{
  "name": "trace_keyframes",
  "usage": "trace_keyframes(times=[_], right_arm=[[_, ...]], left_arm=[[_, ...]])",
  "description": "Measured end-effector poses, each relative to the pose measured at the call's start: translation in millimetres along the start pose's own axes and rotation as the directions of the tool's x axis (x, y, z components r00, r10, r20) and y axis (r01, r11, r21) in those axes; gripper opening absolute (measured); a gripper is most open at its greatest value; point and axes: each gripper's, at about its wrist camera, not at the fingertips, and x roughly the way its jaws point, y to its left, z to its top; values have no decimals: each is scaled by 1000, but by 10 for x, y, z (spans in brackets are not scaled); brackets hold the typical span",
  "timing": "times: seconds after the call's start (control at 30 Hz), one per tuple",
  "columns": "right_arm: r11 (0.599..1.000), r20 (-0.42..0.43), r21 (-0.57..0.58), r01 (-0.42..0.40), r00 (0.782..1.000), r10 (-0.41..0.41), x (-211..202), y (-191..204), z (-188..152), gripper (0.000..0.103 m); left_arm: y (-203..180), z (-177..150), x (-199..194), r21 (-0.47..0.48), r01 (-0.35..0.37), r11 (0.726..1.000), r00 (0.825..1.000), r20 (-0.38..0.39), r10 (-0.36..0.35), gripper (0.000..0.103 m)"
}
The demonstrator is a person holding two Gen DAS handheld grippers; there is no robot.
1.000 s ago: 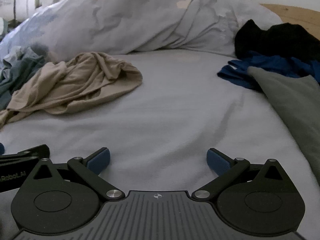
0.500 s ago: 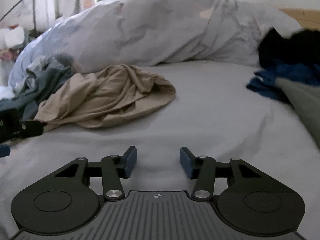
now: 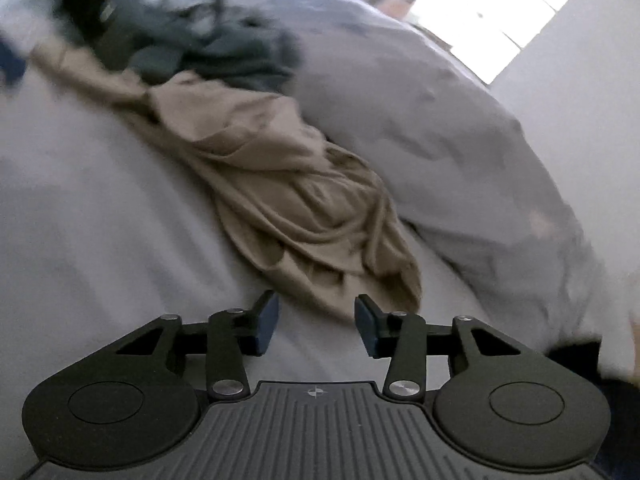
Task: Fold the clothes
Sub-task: 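Lower the right tool onto the beige shirt and close it on the fabric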
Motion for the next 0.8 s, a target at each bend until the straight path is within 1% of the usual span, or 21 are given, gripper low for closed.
trace_keyframes(times=[0.03, 0.07, 0.1, 0.17, 0.2, 0.27, 0.33, 0.43, 0.47, 0.63, 0.73, 0.8], right_arm=[[999, 4, -52, -2, 1000, 3, 37, 49, 78, 38], [995, 6, -98, -8, 1000, 8, 66, 115, 177, 26], [990, -2, -139, -15, 1000, 15, 113, 152, 188, 13], [979, 0, -205, -1, 1000, 1, 191, 237, 209, 8], [978, 0, -210, 9, 1000, -10, 208, 255, 222, 7], [988, -4, -154, 28, 1000, -29, 187, 224, 270, 7], [998, 11, -43, 55, 998, -55, 76, 124, 317, 7], [986, 46, 149, 70, 996, -77, -204, -92, 406, 7], [980, 61, 189, 67, 995, -80, -311, -140, 445, 7], [963, 150, 266, 48, 985, -91, -875, -212, 698, 6], [950, 202, 310, 34, 974, -100, -1214, -256, 850, 6], [940, 236, 339, 22, 966, -108, -1439, -285, 951, 6]], left_arm=[[12, 8, 8, -5, 0, 1000, 1000, -2, 0, 103], [28, 16, 17, -12, 0, 1000, 1000, -6, 0, 103], [42, 23, 24, -20, 0, 1000, 1000, -10, 0, 103], [69, 39, 29, -39, 3, 999, 1000, -13, -4, 103], [72, 45, 27, -45, 3, 999, 1000, -14, -4, 103], [71, 56, 14, -56, 5, 998, 1000, -15, -6, 103], [66, 65, -10, -61, 9, 998, 1000, -11, -10, 103], [60, 93, -73, -69, 25, 997, 1000, -2, -26, 103], [62, 107, -99, -73, 34, 997, 999, 1, -34, 103], [145, 237, -271, -117, 75, 990, 997, 33, -72, 103], [262, 341, -383, -164, 90, 982, 995, 59, -82, 103], [340, 394, -456, -197, 112, 974, 993, 65, -101, 103]])
